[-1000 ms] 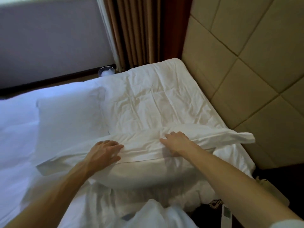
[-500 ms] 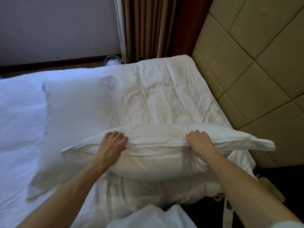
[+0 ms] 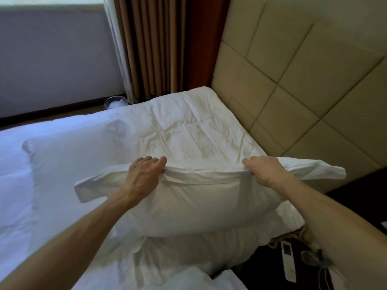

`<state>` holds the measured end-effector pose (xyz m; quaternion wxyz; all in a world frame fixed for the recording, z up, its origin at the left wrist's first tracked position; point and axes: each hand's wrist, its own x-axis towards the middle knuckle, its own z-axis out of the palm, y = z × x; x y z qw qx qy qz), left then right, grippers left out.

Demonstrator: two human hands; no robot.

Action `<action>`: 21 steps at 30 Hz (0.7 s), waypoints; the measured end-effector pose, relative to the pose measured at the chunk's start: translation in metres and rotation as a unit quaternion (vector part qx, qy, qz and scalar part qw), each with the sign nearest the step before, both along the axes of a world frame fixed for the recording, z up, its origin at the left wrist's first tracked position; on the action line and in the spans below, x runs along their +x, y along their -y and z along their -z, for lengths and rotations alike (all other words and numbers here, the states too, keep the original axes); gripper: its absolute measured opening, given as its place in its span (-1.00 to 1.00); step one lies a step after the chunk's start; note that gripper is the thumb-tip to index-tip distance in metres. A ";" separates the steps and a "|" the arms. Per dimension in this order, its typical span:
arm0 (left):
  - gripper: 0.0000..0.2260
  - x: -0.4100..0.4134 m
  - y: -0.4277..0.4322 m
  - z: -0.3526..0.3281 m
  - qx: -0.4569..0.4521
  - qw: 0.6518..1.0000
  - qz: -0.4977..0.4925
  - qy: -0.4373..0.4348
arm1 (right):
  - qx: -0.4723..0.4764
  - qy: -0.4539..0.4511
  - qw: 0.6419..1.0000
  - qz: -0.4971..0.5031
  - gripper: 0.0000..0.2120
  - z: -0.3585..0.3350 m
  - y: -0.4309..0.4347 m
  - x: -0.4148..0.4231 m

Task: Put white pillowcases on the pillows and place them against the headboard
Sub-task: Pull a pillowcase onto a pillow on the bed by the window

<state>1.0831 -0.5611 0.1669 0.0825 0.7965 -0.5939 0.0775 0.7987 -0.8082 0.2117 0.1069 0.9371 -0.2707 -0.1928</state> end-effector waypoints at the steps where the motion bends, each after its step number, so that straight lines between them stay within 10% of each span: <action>1: -0.88 0.002 0.007 -0.006 -0.008 1.000 0.011 0.001 | -0.003 -0.001 1.000 0.007 -0.75 -0.012 0.000 -0.004; 21: -0.82 0.002 0.132 0.019 0.110 0.983 0.133 0.060 | 0.085 0.034 0.979 0.185 -0.84 0.048 -0.015 -0.082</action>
